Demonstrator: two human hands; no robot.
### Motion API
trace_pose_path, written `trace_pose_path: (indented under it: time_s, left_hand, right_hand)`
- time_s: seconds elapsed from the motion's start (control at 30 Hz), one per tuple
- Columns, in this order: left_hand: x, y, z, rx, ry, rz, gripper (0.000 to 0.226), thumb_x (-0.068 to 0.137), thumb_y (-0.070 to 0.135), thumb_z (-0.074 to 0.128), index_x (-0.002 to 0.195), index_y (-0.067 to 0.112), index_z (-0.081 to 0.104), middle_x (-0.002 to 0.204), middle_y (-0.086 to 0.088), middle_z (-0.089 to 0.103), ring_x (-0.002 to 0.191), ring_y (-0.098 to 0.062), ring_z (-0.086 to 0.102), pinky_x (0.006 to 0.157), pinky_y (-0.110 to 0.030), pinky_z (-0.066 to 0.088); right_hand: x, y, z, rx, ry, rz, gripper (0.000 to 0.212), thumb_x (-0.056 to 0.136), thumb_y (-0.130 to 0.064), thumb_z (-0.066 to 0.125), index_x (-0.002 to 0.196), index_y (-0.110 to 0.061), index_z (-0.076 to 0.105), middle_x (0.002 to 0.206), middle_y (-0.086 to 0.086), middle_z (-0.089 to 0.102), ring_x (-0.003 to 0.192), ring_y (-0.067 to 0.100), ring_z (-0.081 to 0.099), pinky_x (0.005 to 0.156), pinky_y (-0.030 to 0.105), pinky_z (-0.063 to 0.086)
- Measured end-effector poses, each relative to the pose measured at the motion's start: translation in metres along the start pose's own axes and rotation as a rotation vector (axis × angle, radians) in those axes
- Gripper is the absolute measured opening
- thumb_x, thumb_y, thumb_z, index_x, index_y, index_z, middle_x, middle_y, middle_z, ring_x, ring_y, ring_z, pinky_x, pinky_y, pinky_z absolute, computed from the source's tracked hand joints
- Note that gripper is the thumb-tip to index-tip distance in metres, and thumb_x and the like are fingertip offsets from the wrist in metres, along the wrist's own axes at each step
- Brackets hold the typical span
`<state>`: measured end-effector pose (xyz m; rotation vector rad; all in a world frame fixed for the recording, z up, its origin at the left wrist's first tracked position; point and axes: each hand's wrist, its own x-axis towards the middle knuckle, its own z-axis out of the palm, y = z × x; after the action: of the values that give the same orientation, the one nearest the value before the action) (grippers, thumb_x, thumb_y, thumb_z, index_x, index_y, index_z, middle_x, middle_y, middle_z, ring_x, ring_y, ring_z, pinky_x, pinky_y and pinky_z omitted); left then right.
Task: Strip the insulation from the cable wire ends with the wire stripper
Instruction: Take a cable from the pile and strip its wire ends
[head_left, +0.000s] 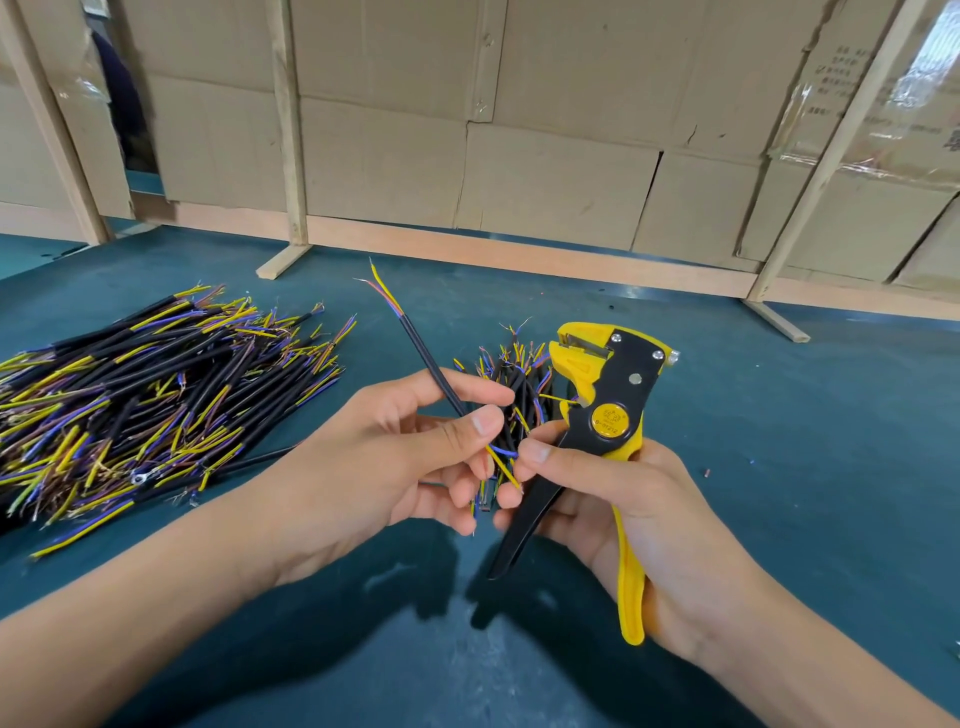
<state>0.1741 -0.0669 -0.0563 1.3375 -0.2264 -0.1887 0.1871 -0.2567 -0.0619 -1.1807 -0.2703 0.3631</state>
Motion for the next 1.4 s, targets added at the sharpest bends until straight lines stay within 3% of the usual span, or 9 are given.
trace_pose_path:
  time_s: [0.23,0.37,0.6,0.77,0.93,1.03,1.2,1.4]
  left_hand:
    - [0.0,0.001,-0.001,0.03,-0.006,0.0,0.021,0.08,0.023,0.079,0.089,0.004,0.076,0.067,-0.005,0.056,0.053,-0.013,0.048,0.056,-0.029,0.053]
    - [0.0,0.002,-0.002,0.053,-0.017,-0.049,0.026,0.077,0.026,0.072,0.087,0.002,0.075,0.066,-0.006,0.055,0.053,-0.013,0.047,0.057,-0.028,0.053]
    - [-0.001,0.008,-0.008,0.134,-0.092,-0.174,0.039,0.075,0.027,0.08,0.088,-0.008,0.066,0.068,-0.004,0.057,0.054,-0.012,0.047,0.061,-0.031,0.056]
    - [-0.002,0.013,-0.012,0.146,-0.169,-0.219,0.013,0.084,0.021,0.074,0.084,0.009,0.075,0.071,-0.004,0.058,0.058,-0.012,0.049,0.066,-0.032,0.056]
    - [-0.001,0.01,-0.016,0.157,-0.18,-0.224,0.015,0.087,0.021,0.076,0.088,0.006,0.074,0.073,-0.003,0.058,0.06,-0.012,0.05,0.069,-0.032,0.056]
    - [0.001,0.004,-0.015,0.197,-0.103,-0.152,0.03,0.087,0.026,0.074,0.095,-0.003,0.071,0.074,-0.004,0.056,0.063,-0.011,0.05,0.068,-0.032,0.056]
    - [0.006,0.002,-0.013,0.193,0.105,0.0,0.026,0.078,0.028,0.066,0.088,0.006,0.077,0.073,-0.001,0.059,0.068,-0.013,0.05,0.064,-0.028,0.056]
    - [0.007,0.004,-0.012,0.146,0.202,0.141,0.026,0.081,0.03,0.065,0.088,0.008,0.077,0.081,-0.004,0.061,0.07,-0.013,0.049,0.062,-0.027,0.053]
  right_hand:
    - [0.001,0.0,-0.001,0.048,0.019,-0.035,0.011,0.077,-0.001,0.072,0.087,-0.003,0.07,0.077,0.025,0.063,0.066,0.037,0.064,0.068,0.047,0.059]
    - [0.002,-0.001,-0.003,0.05,0.038,-0.056,0.017,0.075,0.001,0.072,0.091,0.0,0.068,0.076,0.025,0.064,0.066,0.037,0.065,0.067,0.047,0.059]
    - [0.001,0.0,-0.006,-0.026,0.043,-0.091,0.017,0.076,0.001,0.073,0.092,-0.002,0.068,0.075,0.026,0.065,0.066,0.04,0.066,0.067,0.043,0.058]
    - [0.002,0.001,-0.006,-0.063,0.054,-0.104,0.015,0.075,0.0,0.075,0.089,-0.006,0.072,0.076,0.026,0.066,0.067,0.041,0.067,0.068,0.043,0.058]
    - [0.004,0.004,-0.008,-0.088,0.069,-0.104,0.014,0.076,0.0,0.074,0.089,-0.004,0.07,0.076,0.027,0.065,0.068,0.042,0.067,0.067,0.044,0.058]
    - [0.004,0.004,-0.008,-0.086,0.068,-0.103,0.014,0.076,-0.001,0.075,0.089,-0.004,0.07,0.077,0.028,0.065,0.068,0.042,0.066,0.07,0.047,0.058]
    - [0.004,0.001,-0.008,-0.044,0.078,-0.089,0.016,0.074,-0.001,0.073,0.089,-0.001,0.069,0.077,0.025,0.063,0.066,0.04,0.065,0.067,0.046,0.058]
    - [0.0,0.002,-0.003,-0.027,-0.008,-0.05,0.009,0.077,-0.002,0.07,0.086,-0.004,0.07,0.075,0.023,0.061,0.064,0.038,0.063,0.065,0.047,0.057]
